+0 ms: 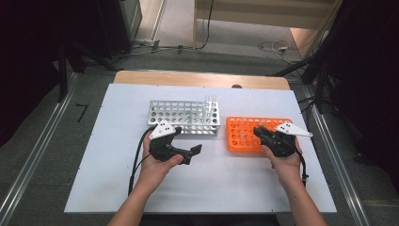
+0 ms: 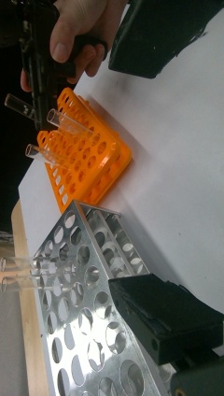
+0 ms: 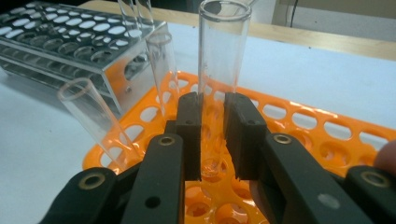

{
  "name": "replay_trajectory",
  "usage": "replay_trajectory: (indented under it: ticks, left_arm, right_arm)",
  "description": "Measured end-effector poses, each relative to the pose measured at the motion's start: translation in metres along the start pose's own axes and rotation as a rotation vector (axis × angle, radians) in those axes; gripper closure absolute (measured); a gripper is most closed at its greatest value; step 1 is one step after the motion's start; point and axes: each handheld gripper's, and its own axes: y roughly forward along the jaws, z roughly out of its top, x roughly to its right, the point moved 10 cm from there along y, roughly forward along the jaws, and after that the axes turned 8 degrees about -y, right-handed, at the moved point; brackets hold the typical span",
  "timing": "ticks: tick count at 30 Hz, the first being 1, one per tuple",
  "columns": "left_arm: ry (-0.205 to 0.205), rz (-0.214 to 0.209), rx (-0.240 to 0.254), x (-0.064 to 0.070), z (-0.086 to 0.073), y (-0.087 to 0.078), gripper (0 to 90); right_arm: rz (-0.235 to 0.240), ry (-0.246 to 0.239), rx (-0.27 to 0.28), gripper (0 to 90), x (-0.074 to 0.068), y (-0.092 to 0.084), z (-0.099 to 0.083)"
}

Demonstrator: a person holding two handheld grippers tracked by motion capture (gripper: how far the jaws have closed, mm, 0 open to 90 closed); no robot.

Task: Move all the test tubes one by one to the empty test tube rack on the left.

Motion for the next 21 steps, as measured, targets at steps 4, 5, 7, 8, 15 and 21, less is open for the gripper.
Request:
replay_trajectory:
  ticks: [4,5,7,8,15,21]
  left_arm:
    - [0.001,-0.001,0.004,0.0,0.001,-0.001,0.0]
    - [0.001,-0.002,0.005,0.0,0.001,-0.001,0.0]
    - [0.001,-0.002,0.007,0.001,0.001,-0.001,0.0]
    - [0.001,-0.002,0.006,0.001,0.002,-0.002,0.0]
    - [0.006,-0.002,0.012,0.002,0.004,-0.004,0.0]
    - [0.01,-0.006,0.016,0.004,0.006,-0.005,0.0]
  right_arm:
    - [0.003,0.001,0.018,74.1,0.0,-0.006,0.008]
    - [0.007,-0.001,0.023,74.2,-0.001,-0.008,0.011]
    - [0.008,-0.003,0.028,74.2,-0.002,-0.011,0.015]
    - [0.008,-0.003,0.033,74.1,-0.003,-0.013,0.017]
    - [0.03,-0.017,0.046,74.1,-0.013,-0.024,0.033]
    - [0.046,-0.036,0.064,74.2,-0.024,-0.033,0.047]
